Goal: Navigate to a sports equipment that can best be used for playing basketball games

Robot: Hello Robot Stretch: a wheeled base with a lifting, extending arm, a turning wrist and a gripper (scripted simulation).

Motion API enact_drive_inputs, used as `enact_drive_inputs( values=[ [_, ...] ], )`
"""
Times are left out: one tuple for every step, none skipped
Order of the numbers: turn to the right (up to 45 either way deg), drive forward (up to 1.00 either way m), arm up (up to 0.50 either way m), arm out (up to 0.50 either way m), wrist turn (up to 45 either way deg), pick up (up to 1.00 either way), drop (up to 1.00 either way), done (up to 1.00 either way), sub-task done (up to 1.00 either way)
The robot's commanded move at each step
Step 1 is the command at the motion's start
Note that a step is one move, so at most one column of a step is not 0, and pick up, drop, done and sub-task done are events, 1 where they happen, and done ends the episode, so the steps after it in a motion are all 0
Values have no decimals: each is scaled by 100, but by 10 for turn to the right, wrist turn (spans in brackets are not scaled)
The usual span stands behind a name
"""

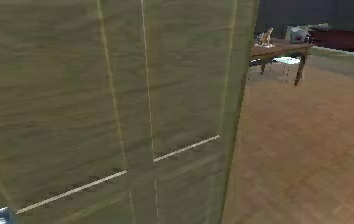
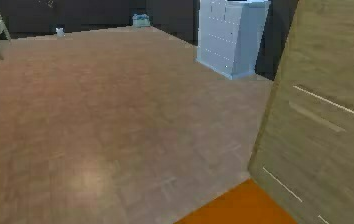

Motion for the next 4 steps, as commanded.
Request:
enact_drive_inputs(
  values=[
    [-450, 0, 0, 0, 0, 0, 0, 0, 0],
    [-450, 0, 0, 0, 0, 0, 0, 0, 0],
    [-390, 0, 0, 0, 0, 0, 0, 0, 0],
    [0, 100, 0, 0, 0, 0, 0, 0, 0]
  ],
)
